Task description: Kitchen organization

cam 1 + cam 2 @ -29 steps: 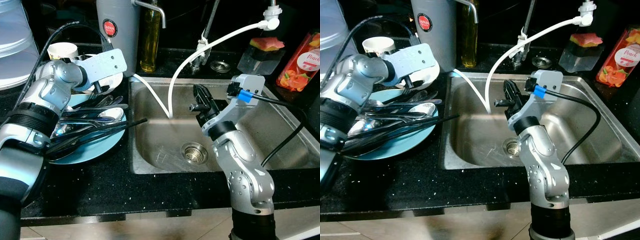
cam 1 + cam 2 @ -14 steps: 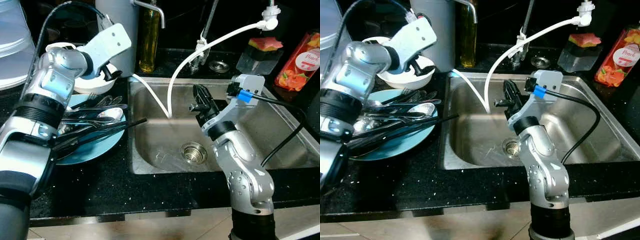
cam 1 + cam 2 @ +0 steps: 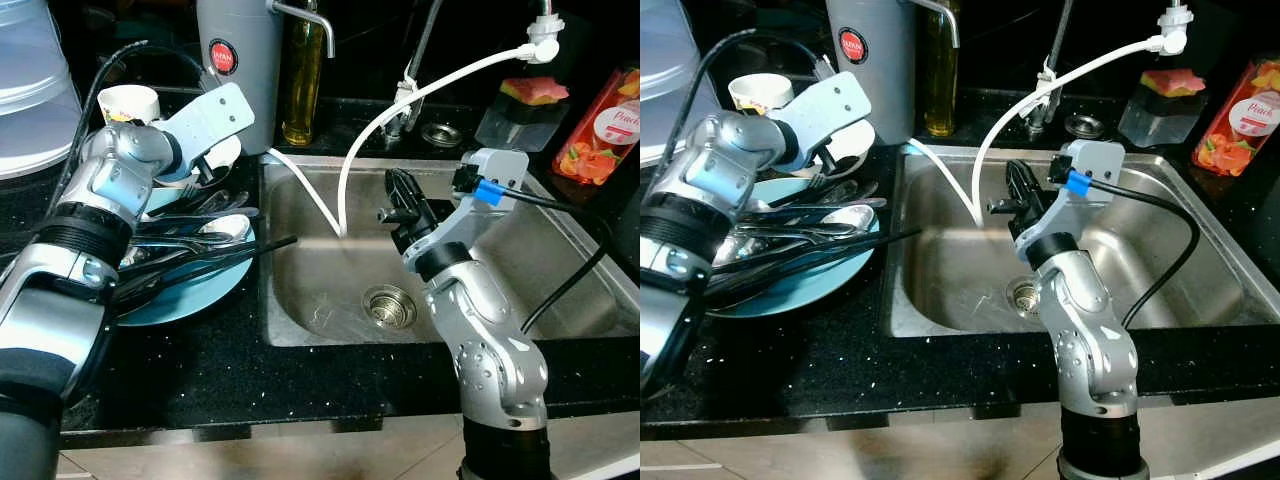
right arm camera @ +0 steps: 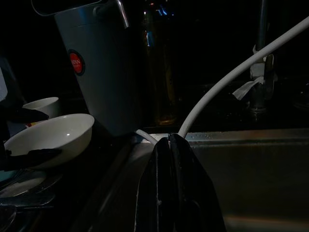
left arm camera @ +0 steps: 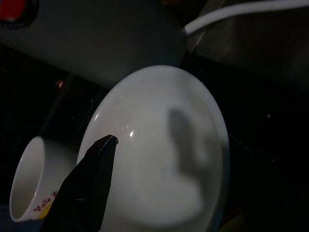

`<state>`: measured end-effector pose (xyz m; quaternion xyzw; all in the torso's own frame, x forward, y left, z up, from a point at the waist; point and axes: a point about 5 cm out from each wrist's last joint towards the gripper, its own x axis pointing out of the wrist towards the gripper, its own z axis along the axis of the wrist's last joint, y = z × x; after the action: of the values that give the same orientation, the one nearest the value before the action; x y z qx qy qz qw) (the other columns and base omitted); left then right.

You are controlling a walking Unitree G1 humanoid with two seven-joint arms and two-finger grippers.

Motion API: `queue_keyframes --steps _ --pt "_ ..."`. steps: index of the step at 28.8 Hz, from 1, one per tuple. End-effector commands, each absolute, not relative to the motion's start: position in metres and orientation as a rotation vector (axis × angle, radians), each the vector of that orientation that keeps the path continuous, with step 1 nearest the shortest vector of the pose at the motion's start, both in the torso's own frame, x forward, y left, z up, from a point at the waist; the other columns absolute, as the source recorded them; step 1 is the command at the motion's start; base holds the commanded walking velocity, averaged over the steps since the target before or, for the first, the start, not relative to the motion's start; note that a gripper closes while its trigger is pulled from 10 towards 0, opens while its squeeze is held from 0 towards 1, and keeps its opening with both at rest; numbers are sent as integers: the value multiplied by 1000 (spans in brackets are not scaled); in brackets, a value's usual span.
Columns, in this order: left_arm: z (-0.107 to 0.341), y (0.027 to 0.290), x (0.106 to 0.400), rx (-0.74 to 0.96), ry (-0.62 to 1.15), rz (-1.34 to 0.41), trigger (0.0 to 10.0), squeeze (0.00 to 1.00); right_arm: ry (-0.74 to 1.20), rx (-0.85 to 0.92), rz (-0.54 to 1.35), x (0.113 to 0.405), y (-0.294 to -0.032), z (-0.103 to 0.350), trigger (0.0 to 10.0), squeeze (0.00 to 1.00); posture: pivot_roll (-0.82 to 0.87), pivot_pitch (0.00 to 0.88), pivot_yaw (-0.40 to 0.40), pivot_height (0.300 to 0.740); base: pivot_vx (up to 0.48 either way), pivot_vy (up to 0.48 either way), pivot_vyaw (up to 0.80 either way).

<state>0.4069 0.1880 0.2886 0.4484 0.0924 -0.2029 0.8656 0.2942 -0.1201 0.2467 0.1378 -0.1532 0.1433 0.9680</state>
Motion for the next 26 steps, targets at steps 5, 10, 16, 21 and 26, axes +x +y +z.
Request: queue_keyframes --steps 5,10,16,21,26 --pt "275 188 407 935 247 -438 3176 0 -309 285 283 293 -123 247 10000 0 231 28 -77 740 0 0 0" --pt "273 188 408 946 251 -431 0 0 -306 285 282 293 -123 247 10000 0 231 33 -78 740 0 0 0" --pt "274 189 408 949 250 -427 0 0 -305 285 283 293 -123 247 10000 0 232 36 -80 740 0 0 0" --pt "282 186 407 945 209 -415 0 0 -306 287 283 293 -123 247 10000 0 232 36 -80 740 0 0 0" --pt "322 159 400 813 -14 -430 10000 0 -308 289 277 293 -123 247 10000 0 233 40 -81 740 0 0 0"
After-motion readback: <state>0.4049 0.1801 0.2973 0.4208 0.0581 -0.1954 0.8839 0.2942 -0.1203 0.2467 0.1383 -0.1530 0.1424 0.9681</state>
